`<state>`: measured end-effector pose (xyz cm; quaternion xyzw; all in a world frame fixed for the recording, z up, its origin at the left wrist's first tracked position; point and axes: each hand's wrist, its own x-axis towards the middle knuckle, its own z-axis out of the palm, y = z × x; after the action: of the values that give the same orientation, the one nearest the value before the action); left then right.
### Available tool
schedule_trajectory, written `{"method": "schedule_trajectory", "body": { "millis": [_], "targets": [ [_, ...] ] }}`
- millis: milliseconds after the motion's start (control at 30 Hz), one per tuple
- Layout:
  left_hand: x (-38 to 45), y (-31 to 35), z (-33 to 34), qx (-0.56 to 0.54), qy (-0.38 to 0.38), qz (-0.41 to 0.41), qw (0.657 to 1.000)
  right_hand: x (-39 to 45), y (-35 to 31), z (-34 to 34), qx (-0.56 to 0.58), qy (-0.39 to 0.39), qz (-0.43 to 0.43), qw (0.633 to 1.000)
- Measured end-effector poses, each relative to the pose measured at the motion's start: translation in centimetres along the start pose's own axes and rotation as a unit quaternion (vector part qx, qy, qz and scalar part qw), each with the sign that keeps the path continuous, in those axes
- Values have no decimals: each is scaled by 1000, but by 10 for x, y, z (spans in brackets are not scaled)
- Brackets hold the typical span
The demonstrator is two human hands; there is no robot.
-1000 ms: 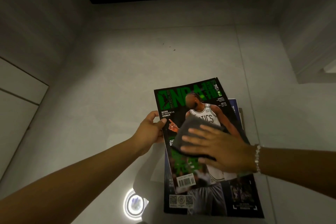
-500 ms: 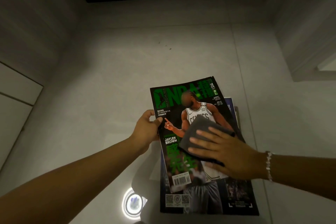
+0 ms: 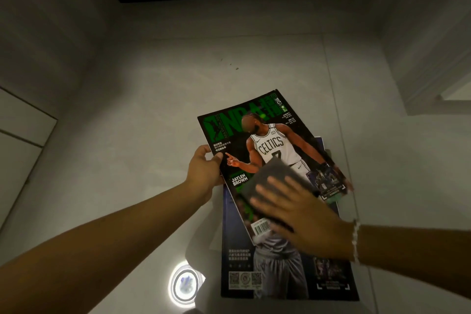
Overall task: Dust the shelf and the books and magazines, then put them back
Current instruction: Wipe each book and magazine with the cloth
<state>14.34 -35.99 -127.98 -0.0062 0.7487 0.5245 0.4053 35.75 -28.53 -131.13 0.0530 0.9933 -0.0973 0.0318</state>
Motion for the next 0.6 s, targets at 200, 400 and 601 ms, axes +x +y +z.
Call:
{"method": "schedule_trajectory", "body": {
  "millis": [200,400,601],
  "targets": [
    [-1,-1,0,17,2,9,1000,-9,14,5,8,-16,-37,999],
    [-2,-1,1,-1,1,6,1000,-6,66,-8,10,26,167,985],
    [-2,-2,3,-7,12,2,1000,-5,3,2,13,27,147,989]
  ]
}}
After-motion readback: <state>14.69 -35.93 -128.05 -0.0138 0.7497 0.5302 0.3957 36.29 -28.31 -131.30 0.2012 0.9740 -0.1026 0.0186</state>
